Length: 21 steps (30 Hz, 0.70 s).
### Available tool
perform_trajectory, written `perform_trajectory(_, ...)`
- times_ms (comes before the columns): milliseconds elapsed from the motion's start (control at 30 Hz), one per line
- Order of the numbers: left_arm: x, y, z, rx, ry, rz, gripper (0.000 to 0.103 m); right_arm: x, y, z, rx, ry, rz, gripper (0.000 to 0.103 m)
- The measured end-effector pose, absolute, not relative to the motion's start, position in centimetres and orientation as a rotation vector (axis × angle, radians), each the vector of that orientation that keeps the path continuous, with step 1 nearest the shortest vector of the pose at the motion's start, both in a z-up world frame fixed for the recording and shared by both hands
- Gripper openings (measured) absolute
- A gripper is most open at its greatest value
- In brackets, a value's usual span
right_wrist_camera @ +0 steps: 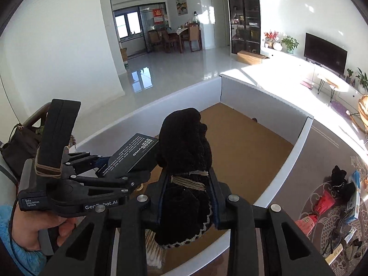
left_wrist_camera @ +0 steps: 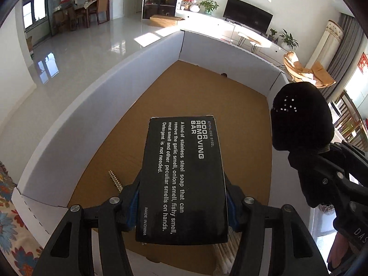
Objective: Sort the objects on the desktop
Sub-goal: 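Carry the black box and velvet pouch into the bin and release both, then move both open grippers back over the table toward the silver tube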
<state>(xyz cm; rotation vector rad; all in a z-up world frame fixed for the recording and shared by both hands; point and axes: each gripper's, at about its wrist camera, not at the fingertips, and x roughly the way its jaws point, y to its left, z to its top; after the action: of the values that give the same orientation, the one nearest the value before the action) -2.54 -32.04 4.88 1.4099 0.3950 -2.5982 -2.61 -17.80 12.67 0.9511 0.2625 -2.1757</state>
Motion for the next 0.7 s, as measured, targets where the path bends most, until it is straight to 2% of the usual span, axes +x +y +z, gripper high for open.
perform_trajectory(33, -2.6, -31.9, 4.8, 1.407, 0.403, -2.589, 0.059, -2.9, -18.5, 11.8, 0.972, 0.274, -2.164, 0.035)
perform_trajectory(67, -2.6, -31.8, 4.9, 1.396, 0.405, -2.586, 0.064, -3.1, -19.0, 11.1, 0.988, 0.286, -2.165, 0.044)
perform_trajectory(100, -2.6, -31.6, 5.0, 1.383, 0.407, -2.591, 0.073, -3.2, -19.3, 10.5, 1.004, 0.297, -2.173, 0.055)
perform_trajectory(167, -2.4, -30.9, 5.3, 1.351, 0.391, -2.600, 0.089, -3.1, -19.2, 10.1, 1.003, 0.291, -2.188, 0.064)
perform_trajectory(200, -2.4, -30.6, 5.4, 1.337, 0.371, -2.595, 0.090, -2.8, -18.9, 10.2, 0.983, 0.276, -2.197, 0.068)
perform_trajectory(267, -2.3, -30.2, 5.7, 1.311, 0.329, -2.584, 0.090, -2.3, -17.9, 10.6, 0.949, 0.272, -2.235, 0.081)
perform_trajectory(400, -1.4, -28.5, 6.6, 1.248, 0.310, -2.635, 0.090, -1.5, -13.7, 11.8, 0.892, 0.212, -2.286, 0.088)
perform_trajectory(467, -0.6, -26.6, 7.4, 1.220, 0.291, -2.695, 0.090, -0.5, -10.6, 11.8, 0.864, 0.193, -2.344, 0.095)
perform_trajectory(567, 0.7, -22.1, 9.4, 1.183, 0.218, -2.826, 0.090, 0.9, -4.9, 10.3, 0.868, 0.175, -2.450, 0.096)
perform_trajectory(700, 1.9, -14.4, 11.2, 1.200, 0.106, -3.036, 0.091, 2.0, 5.1, 6.6, 1.025, 0.078, -2.600, 0.096)
